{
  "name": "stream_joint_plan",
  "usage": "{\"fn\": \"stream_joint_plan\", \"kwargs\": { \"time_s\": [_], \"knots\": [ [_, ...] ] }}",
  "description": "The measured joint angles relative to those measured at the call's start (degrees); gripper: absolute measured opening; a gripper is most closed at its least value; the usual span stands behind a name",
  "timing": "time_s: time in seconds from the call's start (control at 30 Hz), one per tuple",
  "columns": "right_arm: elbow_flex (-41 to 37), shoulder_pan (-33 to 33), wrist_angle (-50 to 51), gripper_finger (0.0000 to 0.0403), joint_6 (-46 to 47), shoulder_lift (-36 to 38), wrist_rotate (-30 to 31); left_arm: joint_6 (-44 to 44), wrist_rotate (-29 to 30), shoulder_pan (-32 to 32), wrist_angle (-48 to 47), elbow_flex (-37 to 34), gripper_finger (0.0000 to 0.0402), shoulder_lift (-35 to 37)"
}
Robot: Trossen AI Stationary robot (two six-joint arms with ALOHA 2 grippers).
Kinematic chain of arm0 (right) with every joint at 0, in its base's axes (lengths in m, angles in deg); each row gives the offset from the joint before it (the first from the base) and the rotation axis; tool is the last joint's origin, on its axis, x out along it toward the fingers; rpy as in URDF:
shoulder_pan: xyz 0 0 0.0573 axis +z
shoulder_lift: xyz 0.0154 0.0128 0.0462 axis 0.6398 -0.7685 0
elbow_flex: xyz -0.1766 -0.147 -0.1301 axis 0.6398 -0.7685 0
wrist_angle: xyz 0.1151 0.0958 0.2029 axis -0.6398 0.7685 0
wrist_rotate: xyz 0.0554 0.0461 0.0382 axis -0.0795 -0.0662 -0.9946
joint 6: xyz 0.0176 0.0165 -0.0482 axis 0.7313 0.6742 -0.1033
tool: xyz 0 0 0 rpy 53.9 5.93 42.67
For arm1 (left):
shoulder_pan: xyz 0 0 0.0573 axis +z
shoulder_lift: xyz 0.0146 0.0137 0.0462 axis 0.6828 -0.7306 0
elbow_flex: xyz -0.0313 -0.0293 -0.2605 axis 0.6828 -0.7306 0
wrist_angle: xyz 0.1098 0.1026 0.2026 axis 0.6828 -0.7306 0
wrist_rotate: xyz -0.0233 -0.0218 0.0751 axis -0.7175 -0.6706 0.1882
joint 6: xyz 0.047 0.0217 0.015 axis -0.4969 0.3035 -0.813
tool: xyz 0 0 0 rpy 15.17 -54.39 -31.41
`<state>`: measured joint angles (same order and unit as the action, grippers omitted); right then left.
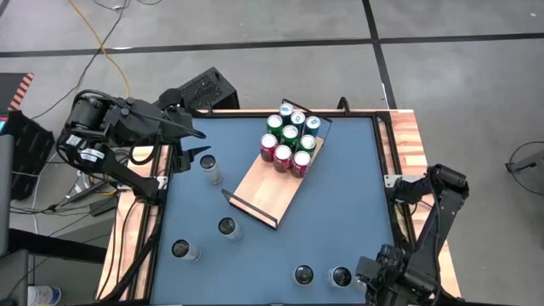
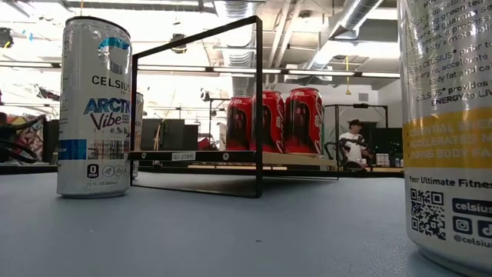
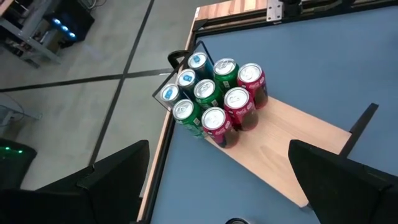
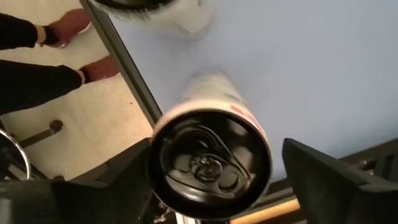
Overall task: Place canned beverage on shelf
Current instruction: Put the right white yellow soda can on the shelf
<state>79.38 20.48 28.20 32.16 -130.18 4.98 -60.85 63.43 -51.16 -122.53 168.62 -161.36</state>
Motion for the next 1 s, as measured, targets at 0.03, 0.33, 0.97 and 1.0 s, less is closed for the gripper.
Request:
{"fn": "stream_joint_plan", "kwargs": {
  "time_s": [0.03,0.33,0.97,1.0],
  "knots": [
    [0.00,-0.31,-0.14,0.0328,-0.43,0.00,0.44,0.00,0.00,0.00,0.03,0.00,0.0371,0.00],
    [0.04,-1.53,0.00,0.0236,-5.48,0.07,0.84,-0.05,0.07,0.00,0.01,0.00,0.0371,0.00],
    [-0.07,-13.30,15.91,0.0220,-23.67,7.75,16.39,-2.14,0.09,0.00,0.01,0.00,0.0371,0.00],
    [-0.07,-14.63,15.68,0.0220,-25.88,8.89,17.95,-2.14,0.09,-0.01,0.01,0.00,0.0371,0.00]
  ]
}}
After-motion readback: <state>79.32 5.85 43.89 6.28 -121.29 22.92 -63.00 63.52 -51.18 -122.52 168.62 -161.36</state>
